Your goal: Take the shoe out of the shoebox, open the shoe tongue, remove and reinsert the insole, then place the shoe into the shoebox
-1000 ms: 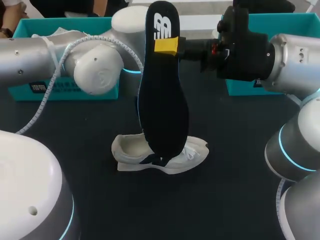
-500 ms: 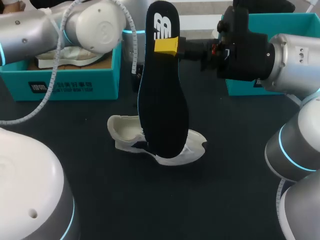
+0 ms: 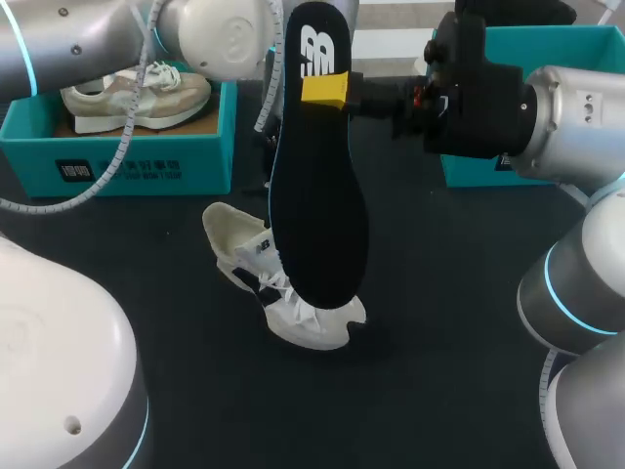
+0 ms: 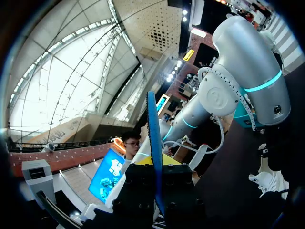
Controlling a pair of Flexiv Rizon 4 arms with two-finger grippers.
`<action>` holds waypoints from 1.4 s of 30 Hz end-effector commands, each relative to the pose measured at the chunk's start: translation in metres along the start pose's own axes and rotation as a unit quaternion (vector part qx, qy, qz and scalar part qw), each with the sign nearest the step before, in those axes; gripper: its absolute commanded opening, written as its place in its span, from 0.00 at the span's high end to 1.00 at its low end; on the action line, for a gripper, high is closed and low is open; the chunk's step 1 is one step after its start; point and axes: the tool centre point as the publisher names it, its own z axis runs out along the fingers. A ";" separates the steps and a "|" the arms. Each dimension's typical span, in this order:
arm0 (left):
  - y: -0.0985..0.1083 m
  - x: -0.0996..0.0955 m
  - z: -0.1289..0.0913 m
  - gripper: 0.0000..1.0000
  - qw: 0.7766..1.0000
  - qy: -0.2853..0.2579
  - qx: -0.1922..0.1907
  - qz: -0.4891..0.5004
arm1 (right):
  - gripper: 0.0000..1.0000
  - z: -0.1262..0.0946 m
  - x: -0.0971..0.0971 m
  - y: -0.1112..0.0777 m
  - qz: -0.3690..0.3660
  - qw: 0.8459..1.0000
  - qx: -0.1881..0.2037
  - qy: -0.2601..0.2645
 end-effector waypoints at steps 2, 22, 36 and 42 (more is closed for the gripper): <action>-0.003 -0.005 -0.004 1.00 0.950 0.067 -0.100 0.290 | 1.00 0.004 0.000 -0.001 0.000 1.000 -0.002 0.000; 0.011 -0.030 -0.019 1.00 0.945 0.066 -0.135 0.290 | 1.00 0.004 0.000 -0.001 0.000 1.000 -0.002 0.000; -0.008 -0.064 0.000 1.00 0.942 0.095 -0.181 0.267 | 1.00 0.004 0.000 -0.001 0.000 1.000 -0.002 0.000; -0.023 -0.055 0.019 1.00 0.933 0.118 -0.199 0.276 | 1.00 0.004 0.000 -0.001 0.000 1.000 -0.002 0.000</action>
